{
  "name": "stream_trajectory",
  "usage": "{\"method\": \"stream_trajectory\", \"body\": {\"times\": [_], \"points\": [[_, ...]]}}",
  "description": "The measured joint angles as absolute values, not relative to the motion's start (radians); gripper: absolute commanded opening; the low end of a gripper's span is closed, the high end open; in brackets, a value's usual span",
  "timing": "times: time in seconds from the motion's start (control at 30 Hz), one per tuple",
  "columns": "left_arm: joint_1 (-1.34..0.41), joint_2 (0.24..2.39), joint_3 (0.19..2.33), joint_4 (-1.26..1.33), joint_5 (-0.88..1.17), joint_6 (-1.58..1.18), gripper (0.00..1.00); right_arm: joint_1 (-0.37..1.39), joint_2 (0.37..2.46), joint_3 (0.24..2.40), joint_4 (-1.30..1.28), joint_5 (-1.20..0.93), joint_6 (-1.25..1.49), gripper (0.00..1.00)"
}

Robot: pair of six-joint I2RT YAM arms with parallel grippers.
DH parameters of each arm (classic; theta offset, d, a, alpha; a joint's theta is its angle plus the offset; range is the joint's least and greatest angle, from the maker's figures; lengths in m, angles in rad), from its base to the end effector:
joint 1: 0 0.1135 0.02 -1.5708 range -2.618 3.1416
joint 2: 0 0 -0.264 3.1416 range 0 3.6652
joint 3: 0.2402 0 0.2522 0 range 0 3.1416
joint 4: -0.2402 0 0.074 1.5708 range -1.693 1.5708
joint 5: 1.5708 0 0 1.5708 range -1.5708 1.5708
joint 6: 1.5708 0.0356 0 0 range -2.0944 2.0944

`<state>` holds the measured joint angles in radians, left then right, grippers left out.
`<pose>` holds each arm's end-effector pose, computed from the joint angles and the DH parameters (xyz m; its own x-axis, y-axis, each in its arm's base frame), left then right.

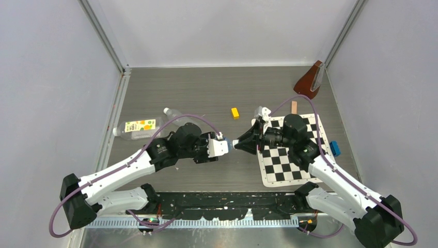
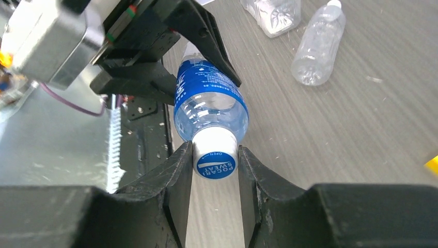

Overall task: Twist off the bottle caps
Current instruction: Unscrew the bottle cap from the plastic bottle.

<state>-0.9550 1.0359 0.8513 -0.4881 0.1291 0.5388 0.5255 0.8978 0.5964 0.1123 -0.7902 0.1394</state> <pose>0.1249 -0.1845 0.2865 0.1363 0.6883 -0.7125 0.9294 0.1601 0.3325 0.1642 0.1244 0.2859 -0.2940 -0.0574 -0.9541 -0.9248 0.2693 0.2687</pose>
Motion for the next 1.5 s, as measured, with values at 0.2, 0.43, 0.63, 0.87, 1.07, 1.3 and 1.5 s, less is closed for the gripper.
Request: {"method": "stream_trajectory", "body": {"times": [0.2,0.43,0.63,0.87,1.07,1.3,1.5], "points": [[-0.953,1.035,0.859,-0.505,0.167,0.53,0.05,0.527,0.876,0.593,0.111,-0.87,-0.106,0.0],[-0.954,1.024,0.86,-0.522,0.218,0.531,0.04,0.528,0.816,0.544,0.139,-0.956,-0.291,0.0],[-0.953,1.01,0.864,-0.531,0.265,0.529,0.03,0.533,0.785,0.558,0.072,-1.002,-0.449,0.0],[-0.917,1.011,0.871,-0.557,0.378,0.503,0.02,0.543,0.784,0.589,-0.016,-1.024,-0.568,0.0],[-0.862,1.035,0.923,-0.627,0.528,0.479,0.01,0.546,0.783,0.636,-0.097,-1.052,-0.636,0.0],[-0.789,1.05,0.955,-0.673,0.745,0.469,0.0,0.549,0.774,0.687,-0.146,-1.122,-0.691,0.0],[-0.755,1.052,0.975,-0.688,0.897,0.453,0.0,0.553,0.754,0.723,-0.192,-1.172,-0.743,0.0]]}}
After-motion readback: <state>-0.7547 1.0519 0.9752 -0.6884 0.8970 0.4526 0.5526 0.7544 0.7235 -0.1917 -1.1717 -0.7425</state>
